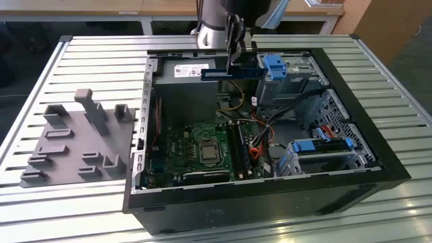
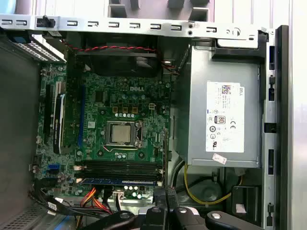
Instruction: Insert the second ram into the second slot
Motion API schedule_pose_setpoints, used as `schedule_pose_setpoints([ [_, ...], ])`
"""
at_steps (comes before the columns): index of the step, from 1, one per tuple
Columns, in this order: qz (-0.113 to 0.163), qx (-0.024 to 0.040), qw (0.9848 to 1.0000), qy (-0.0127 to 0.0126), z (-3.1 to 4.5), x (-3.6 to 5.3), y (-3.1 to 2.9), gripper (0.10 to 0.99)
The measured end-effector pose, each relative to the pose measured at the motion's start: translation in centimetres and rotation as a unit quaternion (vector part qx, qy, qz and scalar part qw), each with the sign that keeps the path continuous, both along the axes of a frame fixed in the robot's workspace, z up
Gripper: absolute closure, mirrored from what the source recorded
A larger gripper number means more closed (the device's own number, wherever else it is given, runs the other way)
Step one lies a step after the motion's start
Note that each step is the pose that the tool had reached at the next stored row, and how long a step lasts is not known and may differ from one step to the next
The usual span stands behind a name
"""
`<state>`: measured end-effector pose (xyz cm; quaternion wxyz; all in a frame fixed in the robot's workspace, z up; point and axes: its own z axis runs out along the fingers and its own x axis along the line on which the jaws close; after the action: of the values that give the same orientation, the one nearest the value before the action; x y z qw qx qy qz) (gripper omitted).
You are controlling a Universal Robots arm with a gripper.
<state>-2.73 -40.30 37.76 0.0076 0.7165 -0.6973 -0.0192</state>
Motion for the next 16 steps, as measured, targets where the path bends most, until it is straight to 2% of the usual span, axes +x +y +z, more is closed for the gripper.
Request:
schedule_pose_setpoints([
  [5, 0.0, 0.0, 1.0, 0.0, 0.0, 0.0, -0.02, 0.965],
  [16, 0.0, 0.0, 1.0, 0.0, 0.0, 0.0, -0.53, 0.965],
])
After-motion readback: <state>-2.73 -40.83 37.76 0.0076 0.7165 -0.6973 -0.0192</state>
